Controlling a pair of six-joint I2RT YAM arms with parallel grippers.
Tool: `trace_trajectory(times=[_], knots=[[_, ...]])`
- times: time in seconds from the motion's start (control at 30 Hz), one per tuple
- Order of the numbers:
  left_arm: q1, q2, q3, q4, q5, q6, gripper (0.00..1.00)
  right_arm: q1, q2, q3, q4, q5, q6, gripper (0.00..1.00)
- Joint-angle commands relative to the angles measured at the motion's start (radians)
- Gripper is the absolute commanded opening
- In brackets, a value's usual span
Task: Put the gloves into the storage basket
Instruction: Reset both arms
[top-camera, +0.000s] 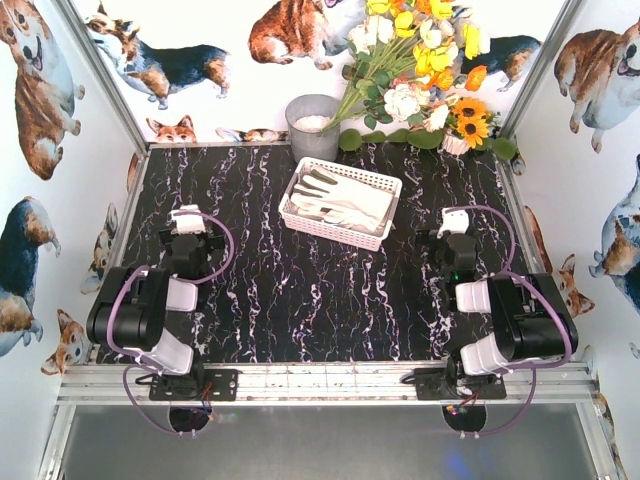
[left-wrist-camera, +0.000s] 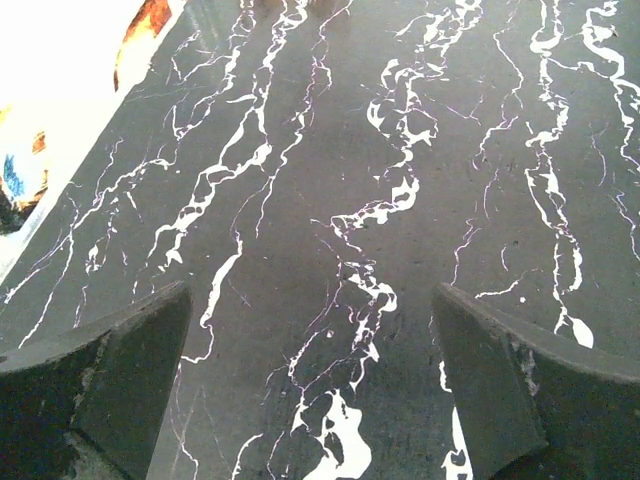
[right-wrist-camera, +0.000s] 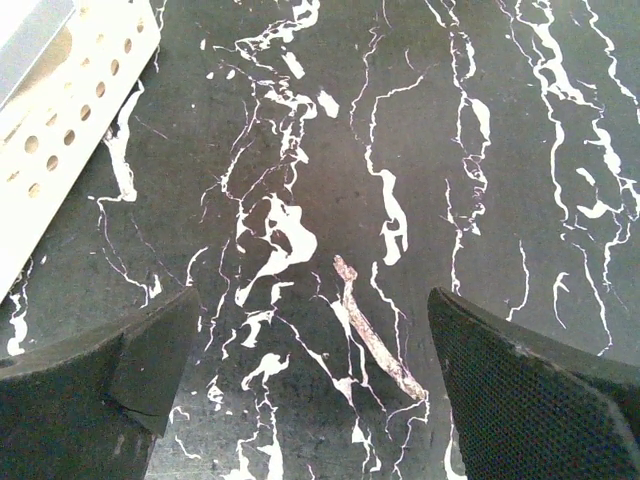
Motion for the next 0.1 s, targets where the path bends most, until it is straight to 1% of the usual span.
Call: trace_trajectory(times=[0.0,0.07], knots=[[-0.002,-0.003,0.003,0.006,0.007,0.016,1.00,-0.017,0.010,0.031,0.073,-0.005,0.013,1.00],[-0.002,-0.002,0.004,0.007,0.009,0.016,1.00,-0.024,-0.005,0.027,0.061,-0.026,0.007,1.00]])
